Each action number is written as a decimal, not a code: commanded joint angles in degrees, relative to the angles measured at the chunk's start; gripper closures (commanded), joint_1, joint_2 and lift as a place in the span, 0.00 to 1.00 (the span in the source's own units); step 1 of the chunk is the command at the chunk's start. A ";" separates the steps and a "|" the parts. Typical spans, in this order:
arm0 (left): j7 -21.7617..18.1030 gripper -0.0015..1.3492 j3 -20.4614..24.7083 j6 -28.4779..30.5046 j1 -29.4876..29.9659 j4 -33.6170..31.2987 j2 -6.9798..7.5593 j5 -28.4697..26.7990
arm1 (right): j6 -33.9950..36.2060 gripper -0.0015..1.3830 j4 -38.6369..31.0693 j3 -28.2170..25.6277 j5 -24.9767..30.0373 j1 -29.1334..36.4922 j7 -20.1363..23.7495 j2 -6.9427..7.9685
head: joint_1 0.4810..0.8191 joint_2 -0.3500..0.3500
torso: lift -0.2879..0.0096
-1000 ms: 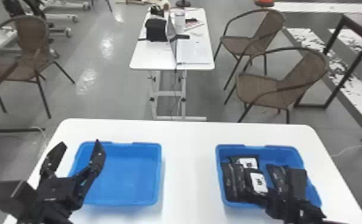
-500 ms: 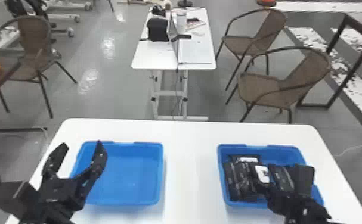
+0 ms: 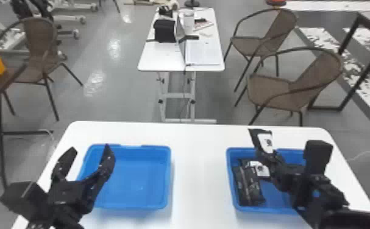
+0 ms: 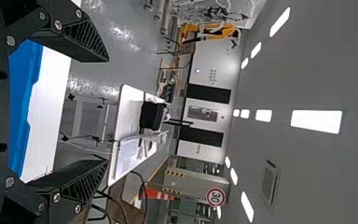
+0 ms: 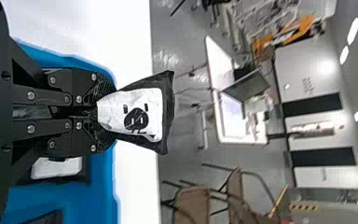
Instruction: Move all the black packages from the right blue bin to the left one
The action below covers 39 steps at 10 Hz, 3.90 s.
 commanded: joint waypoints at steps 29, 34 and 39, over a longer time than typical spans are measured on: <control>-6.12 0.90 -0.39 19.11 -15.90 -0.52 -0.24 14.44 | -7.07 0.27 16.37 33.69 -14.50 -28.37 11.95 -2.63 | 0.57 0.90 | 0.97; -2.69 0.90 1.98 13.92 -12.82 -0.61 -0.24 11.45 | -8.04 0.15 15.05 27.45 -10.54 -24.50 12.83 -2.19 | 0.57 0.91 | 0.97; -2.69 0.85 3.56 14.62 -8.17 8.88 -0.24 0.38 | -3.56 0.15 7.58 13.74 -8.43 -14.48 13.01 -1.92 | 0.63 0.86 | 0.97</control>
